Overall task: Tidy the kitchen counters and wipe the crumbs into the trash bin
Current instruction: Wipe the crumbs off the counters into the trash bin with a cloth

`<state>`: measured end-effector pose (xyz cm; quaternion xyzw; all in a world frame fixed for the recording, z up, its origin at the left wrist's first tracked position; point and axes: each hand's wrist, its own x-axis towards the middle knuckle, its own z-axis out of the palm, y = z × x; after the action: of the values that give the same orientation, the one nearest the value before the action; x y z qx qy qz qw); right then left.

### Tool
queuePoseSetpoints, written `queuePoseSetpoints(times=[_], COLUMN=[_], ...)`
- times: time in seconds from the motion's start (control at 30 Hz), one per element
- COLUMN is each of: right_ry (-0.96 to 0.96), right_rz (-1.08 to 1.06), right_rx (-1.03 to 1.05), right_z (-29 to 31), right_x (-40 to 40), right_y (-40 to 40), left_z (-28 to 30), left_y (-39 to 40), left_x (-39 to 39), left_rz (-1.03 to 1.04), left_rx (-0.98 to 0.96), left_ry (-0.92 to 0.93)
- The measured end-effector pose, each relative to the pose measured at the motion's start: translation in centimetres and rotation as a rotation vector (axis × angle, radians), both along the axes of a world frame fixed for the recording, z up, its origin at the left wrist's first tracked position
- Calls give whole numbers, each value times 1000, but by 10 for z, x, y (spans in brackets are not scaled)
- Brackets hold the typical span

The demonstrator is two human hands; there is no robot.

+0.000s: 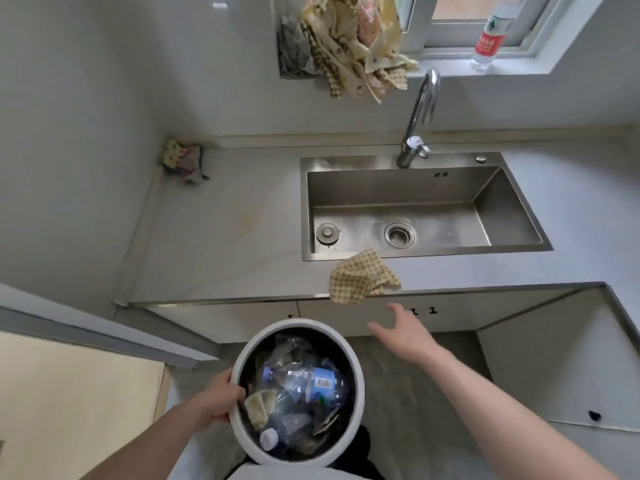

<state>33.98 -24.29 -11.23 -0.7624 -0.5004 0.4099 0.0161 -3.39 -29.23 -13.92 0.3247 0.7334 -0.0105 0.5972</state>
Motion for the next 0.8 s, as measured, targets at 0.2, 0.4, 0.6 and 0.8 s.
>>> queuePoseSetpoints(times=[0.2, 0.4, 0.6, 0.8], right_ry=[-176, -289, -279, -129], right_rz=[52, 160, 333, 254], right_rx=[196, 66, 237, 458], right_z=[-40, -81, -100, -86], right_x=[-35, -87, -150, -167], right_y=[83, 107, 105, 121], left_z=[-9, -34, -51, -65], left_y=[18, 33, 42, 58], left_x=[-69, -122, -149, -151], left_rz=[-58, -86, -55, -32], left_rx=[-69, -107, -150, -163], left_ry=[24, 34, 34, 21])
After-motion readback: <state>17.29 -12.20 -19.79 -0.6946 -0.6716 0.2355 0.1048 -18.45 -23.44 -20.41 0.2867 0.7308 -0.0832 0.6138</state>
